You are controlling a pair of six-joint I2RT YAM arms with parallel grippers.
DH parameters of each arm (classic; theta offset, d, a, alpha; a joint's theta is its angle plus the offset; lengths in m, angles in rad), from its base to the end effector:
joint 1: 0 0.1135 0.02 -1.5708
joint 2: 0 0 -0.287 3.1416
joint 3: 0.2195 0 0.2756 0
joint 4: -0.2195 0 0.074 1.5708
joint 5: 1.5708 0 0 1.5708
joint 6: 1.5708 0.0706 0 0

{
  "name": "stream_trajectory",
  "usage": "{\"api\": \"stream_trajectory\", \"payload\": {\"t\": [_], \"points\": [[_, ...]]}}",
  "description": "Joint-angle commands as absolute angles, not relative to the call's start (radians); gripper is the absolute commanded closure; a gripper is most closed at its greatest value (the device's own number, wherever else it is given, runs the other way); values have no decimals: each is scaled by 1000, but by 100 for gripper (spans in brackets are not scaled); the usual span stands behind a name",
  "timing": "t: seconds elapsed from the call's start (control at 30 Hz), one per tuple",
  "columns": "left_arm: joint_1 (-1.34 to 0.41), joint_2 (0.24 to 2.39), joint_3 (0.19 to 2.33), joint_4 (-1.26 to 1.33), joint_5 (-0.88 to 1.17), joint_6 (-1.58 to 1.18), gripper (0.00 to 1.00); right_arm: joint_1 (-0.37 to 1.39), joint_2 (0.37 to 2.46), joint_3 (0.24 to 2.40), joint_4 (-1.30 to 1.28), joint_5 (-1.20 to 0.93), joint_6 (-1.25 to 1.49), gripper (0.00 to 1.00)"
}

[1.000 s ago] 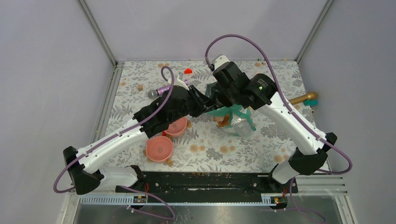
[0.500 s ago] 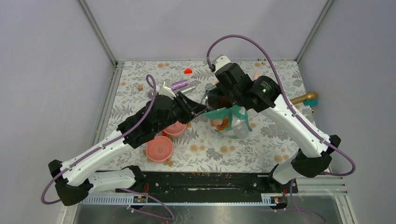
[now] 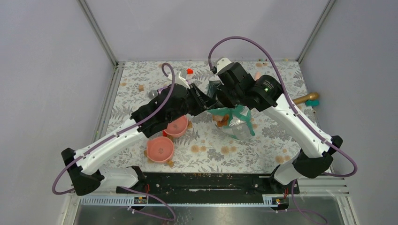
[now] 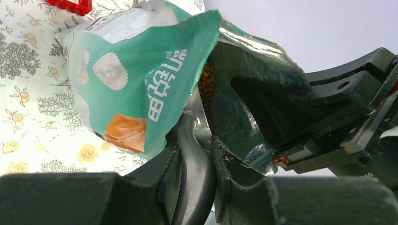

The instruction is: Serve the pet food

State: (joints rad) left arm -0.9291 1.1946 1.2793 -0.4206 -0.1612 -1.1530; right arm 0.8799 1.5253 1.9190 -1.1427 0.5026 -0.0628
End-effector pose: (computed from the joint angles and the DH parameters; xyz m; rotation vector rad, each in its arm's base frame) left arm 0.1965 -0.2441 0.4156 -0.3554 2.0802 -1.2050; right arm 0.2377 0.2341 0.4663 -0.7797 2.0717 -0.1375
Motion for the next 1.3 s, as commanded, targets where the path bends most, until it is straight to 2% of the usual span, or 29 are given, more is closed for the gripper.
{"api": "stream_trajectory", "payload": {"t": [0.0,0.17,0.33,0.57,0.8,1.0,1.27], "points": [[-929,1230,1471,-27,-103,-1054,100,904,1506,2010,-1029,405,-53,100],[-976,1280,1573,-67,-23,-791,100,904,1513,2013,-1030,407,-55,100],[-1020,1256,1574,-110,-49,-637,100,903,1502,2019,-1035,441,-23,100],[-1013,1176,1452,-132,-166,-867,100,890,1476,2016,-1037,467,77,100],[-933,1046,1219,-51,-198,-1161,100,882,1436,1970,-1012,502,125,100],[-910,1015,1128,52,-132,-1174,100,877,1373,1887,-951,506,135,100],[-896,914,983,53,-216,-1335,100,865,1325,1832,-896,536,153,100]]}}
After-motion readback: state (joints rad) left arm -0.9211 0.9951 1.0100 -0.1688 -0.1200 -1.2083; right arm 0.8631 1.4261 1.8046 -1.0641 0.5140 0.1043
